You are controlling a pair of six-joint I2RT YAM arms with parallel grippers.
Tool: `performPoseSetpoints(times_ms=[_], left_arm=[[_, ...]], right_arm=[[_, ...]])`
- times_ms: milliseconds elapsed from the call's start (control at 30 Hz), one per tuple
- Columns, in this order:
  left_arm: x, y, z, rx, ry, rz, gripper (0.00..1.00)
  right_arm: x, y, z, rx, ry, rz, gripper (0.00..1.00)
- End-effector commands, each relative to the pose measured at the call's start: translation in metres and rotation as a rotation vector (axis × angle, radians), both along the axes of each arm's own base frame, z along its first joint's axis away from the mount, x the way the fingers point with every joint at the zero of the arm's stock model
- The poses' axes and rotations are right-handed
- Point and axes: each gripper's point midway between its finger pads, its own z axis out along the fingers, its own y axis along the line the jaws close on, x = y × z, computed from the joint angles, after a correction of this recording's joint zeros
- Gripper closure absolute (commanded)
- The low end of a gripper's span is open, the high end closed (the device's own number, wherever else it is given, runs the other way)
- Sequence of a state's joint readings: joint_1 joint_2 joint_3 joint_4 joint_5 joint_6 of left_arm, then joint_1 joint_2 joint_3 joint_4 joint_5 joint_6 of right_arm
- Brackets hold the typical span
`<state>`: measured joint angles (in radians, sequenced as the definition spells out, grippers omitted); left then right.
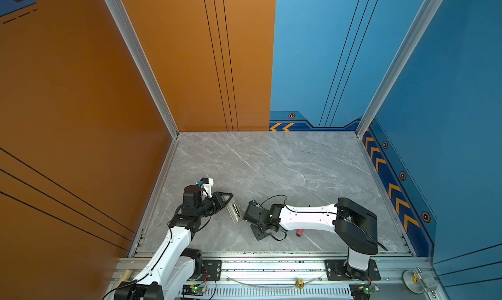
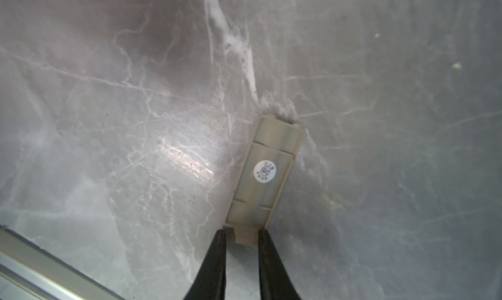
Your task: Load the batteries into the remote control
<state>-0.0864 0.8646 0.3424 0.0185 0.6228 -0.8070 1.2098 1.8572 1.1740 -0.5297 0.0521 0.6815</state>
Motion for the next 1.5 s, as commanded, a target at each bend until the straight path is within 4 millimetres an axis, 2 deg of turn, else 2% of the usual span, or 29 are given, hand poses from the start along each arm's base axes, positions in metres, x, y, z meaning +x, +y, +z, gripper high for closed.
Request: performPoseSetpoints(times_ms=[0,600,933,1000,1067,1133,1200,1300,1467], left_arm=[[0.002,-0.001,-0.003,0.027,-0.022,-0.006,1.00],[-0.016,-0.016,-0.039,0.093,0.061,-0.051,1.00],[-0.025,-0.028,-0.050,0.097,0.081,-0.095,1.00],[-0.027,-0.031,-0.052,0.102,0.086,-0.104,1.00],[-0.028,-0.032,-0.055,0.099,0.091,-0.106,1.00],[-0.030,-0.033,-0.059,0.094,0.097,-0.109,1.00],[-0.030,-0.035,-0.062,0.095,0.102,-0.114,1.00],[-0.032,-0.038,-0.066,0.086,0.110,-0.126,1.00],[-0.035,-0.039,-0.071,0.097,0.119,-0.133,1.00]], right_arm=[[0.002,0.000,0.006,0.009,-0.011,-0.010,0.79],[0.011,-0.006,0.012,0.010,-0.041,-0.023,0.88],[0.018,-0.037,0.022,-0.025,-0.070,-0.058,0.91],[0.019,-0.040,0.026,-0.032,-0.078,-0.056,0.84],[0.020,-0.037,0.032,-0.015,-0.084,-0.056,0.72],[0.021,-0.030,0.039,0.007,-0.090,-0.057,0.60],[0.020,-0.022,0.042,0.019,-0.093,-0.053,0.55],[0.019,-0.012,0.040,0.033,-0.087,-0.044,0.55],[0.017,-0.005,0.031,0.041,-0.067,-0.045,0.64]])
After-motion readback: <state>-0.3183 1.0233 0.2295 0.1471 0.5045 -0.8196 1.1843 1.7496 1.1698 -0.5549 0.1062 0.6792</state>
